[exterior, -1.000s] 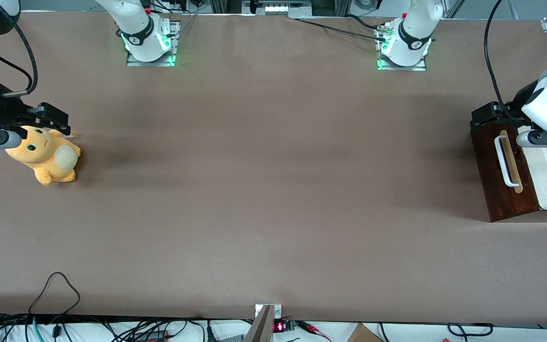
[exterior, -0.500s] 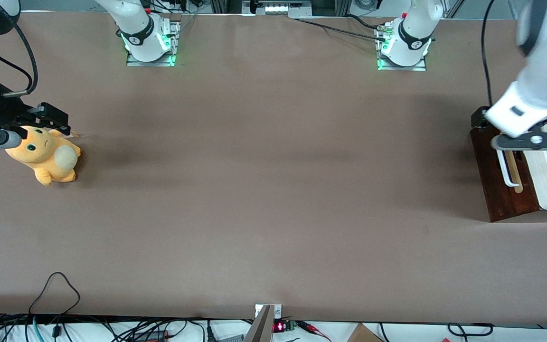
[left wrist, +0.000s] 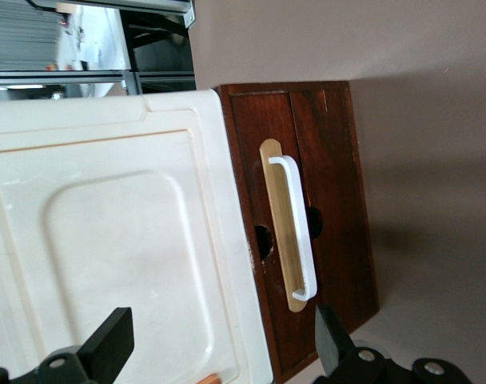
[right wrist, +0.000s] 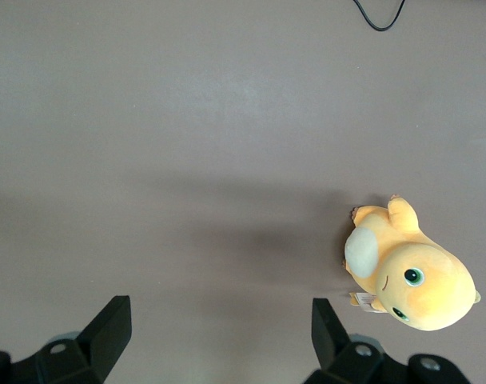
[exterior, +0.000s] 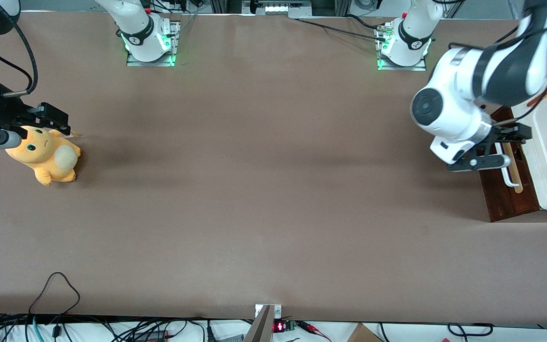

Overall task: Open lower drawer with left arm only
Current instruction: 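Move the open left gripper down to the drawer's white bar handle, then close the left gripper around the white bar handle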

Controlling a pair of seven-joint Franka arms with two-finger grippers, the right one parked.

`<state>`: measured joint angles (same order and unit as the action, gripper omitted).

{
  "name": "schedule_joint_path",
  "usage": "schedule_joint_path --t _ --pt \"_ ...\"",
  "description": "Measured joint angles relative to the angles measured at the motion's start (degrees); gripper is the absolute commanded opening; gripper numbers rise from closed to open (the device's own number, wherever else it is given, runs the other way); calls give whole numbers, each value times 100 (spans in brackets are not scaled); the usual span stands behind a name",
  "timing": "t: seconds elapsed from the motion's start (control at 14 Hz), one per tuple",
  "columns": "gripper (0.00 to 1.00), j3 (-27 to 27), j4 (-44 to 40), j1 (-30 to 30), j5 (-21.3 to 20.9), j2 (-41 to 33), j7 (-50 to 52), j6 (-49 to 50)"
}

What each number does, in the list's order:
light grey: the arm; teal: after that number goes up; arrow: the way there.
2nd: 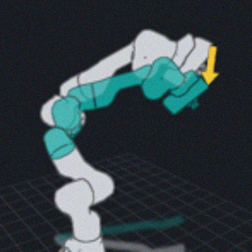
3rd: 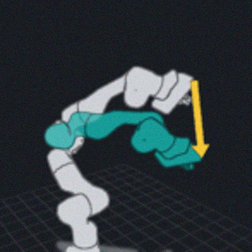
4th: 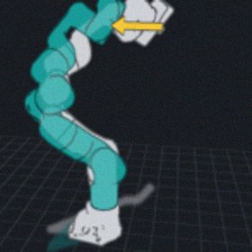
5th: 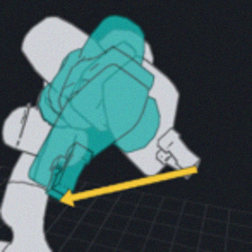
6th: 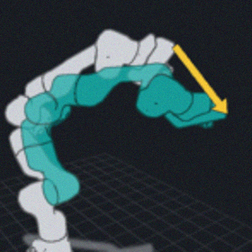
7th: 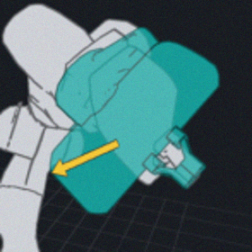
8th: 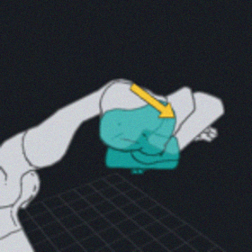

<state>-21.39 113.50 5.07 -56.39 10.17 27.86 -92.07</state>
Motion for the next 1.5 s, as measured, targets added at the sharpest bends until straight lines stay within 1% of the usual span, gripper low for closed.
schedule_joint_path --t 0.07,0.29,0.43,0.5,0.64,0.71,1.0,1.21,1.36,1.43,1.5 --pt "100 2 189 2 -323 76 204 -29" --pt "100 31 958 15 -1716 314 1249 -231" --pt "100 181 1419 18 -2375 536 1997 -297" --pt "100 282 1547 23 -2585 663 2222 -313" --pt "100 420 1611 30 -2820 926 2557 -333" --pt "100 468 1610 23 -2865 1043 2724 -333" --pt "100 720 1613 -87 -3025 1455 3515 -288" --pt "99 810 1614 -113 -3034 1521 3760 -86" --pt "84 865 1614 -113 -3072 1521 3812 -44" --pt "79 875 1614 -113 -3100 1521 3824 -24" --pt "69 882 1614 -113 -3112 1521 3826 -18"
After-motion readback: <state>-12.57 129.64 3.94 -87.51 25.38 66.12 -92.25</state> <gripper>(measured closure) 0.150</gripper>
